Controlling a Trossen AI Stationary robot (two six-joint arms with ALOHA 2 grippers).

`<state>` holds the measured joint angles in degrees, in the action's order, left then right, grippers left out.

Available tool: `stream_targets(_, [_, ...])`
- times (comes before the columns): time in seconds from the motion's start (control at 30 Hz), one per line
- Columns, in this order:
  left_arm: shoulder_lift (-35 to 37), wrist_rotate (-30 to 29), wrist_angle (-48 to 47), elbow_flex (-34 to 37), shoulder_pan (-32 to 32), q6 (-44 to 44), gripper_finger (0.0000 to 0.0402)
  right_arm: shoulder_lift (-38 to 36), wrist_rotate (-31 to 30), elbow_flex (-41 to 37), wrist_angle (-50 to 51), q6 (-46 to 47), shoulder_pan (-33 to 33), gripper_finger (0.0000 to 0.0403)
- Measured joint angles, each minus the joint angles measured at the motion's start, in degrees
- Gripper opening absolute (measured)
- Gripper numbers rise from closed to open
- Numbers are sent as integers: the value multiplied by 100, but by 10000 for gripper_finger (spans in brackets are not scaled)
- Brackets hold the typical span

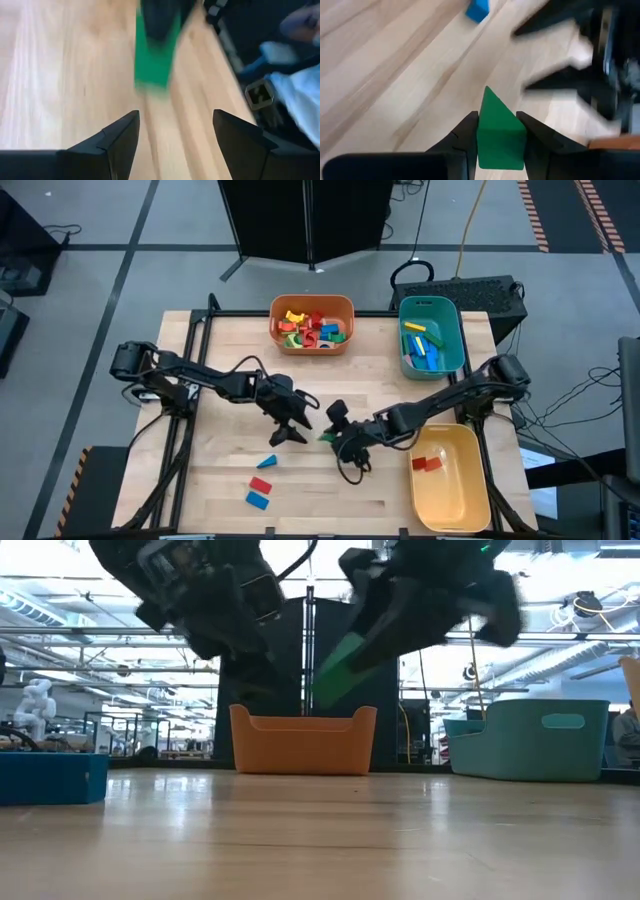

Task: Sort blocks by size
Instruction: Put the green triangular block into the yellow bin

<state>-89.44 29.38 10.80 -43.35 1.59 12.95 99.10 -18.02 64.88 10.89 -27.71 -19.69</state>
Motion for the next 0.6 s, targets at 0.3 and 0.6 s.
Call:
stream_targets(0.3, [369, -1379, -1276, 13, 525, 163, 250, -1059, 8, 4, 1585, 1640, -386, 104])
stream_targets(0.6, [421, -2038, -1620, 13, 1274, 623, 250, -2218, 37, 7, 3289, 3763, -1040, 105])
